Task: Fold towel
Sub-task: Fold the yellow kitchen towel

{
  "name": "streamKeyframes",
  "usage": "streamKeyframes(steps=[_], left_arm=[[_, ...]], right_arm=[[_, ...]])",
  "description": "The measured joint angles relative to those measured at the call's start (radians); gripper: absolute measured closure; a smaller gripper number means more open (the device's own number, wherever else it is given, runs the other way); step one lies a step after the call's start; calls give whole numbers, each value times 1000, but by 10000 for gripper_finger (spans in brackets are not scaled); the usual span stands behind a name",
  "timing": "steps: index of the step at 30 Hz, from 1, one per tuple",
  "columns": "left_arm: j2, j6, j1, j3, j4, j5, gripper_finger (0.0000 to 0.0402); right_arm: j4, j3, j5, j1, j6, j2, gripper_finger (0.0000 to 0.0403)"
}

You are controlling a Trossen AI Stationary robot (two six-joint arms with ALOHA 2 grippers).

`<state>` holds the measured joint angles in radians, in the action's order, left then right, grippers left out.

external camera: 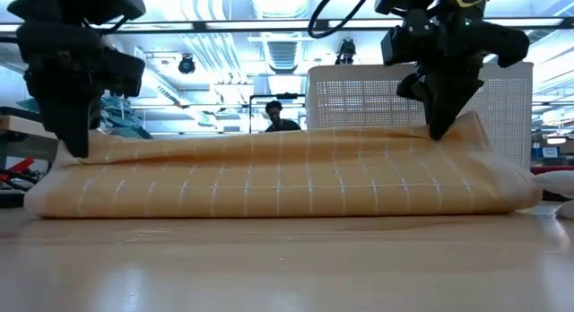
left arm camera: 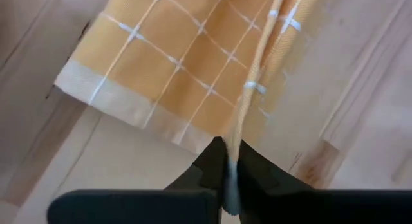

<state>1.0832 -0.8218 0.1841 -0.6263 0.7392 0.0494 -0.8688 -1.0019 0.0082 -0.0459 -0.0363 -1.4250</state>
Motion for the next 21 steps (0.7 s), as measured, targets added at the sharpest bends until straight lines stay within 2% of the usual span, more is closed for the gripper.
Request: streamKeyframes(steps=[5, 15, 21], left_arm=[[8, -16, -20, 12, -18, 2, 348], [4, -33, -49, -6, -18, -2, 262], [-2, -33, -49, -15, 19, 4, 232]], right_arm=[[13, 3, 1, 11, -15, 0, 381], [15, 5, 26, 22, -35, 0, 266], [-23, 6, 70, 22, -27, 0, 220]])
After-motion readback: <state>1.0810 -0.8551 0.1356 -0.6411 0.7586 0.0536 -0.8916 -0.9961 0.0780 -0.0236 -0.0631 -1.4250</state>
